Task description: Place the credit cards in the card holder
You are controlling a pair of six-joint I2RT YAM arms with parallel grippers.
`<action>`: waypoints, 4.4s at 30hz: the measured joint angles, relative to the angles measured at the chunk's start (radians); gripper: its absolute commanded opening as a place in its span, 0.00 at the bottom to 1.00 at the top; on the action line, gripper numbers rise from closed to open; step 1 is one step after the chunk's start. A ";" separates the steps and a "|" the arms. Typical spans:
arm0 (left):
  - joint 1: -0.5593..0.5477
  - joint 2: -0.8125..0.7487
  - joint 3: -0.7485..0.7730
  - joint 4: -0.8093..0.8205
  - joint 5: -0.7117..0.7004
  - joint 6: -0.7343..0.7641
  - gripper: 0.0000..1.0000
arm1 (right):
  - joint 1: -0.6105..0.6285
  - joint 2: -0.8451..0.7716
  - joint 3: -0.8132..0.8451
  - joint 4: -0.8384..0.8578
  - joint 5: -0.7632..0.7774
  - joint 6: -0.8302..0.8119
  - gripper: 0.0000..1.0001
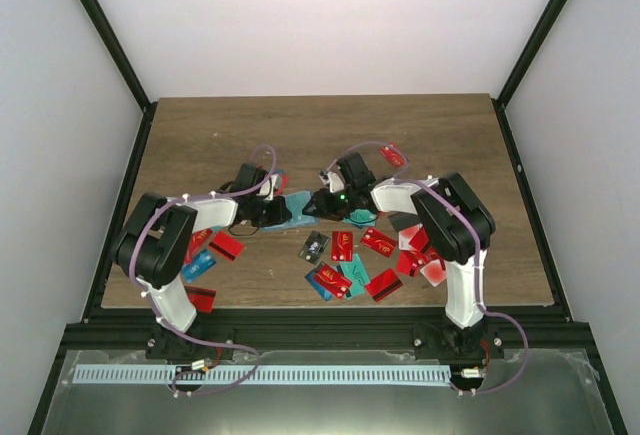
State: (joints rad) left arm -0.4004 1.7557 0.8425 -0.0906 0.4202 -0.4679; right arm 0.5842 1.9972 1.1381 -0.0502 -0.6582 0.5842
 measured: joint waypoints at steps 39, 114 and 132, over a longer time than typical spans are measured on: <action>-0.012 -0.266 -0.077 -0.059 -0.118 -0.023 0.06 | 0.088 0.056 0.225 -0.138 0.025 -0.019 0.42; 0.270 -0.163 -0.294 0.293 0.079 -0.157 0.04 | 0.195 0.355 0.658 -0.203 -0.007 -0.002 0.51; 0.289 -0.269 -0.366 0.326 0.099 -0.261 0.08 | 0.193 0.322 0.548 -0.070 -0.078 0.127 0.51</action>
State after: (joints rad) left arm -0.1116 1.4872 0.4763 0.2356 0.5194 -0.7292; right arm 0.7769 2.3192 1.6859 -0.1204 -0.7364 0.7116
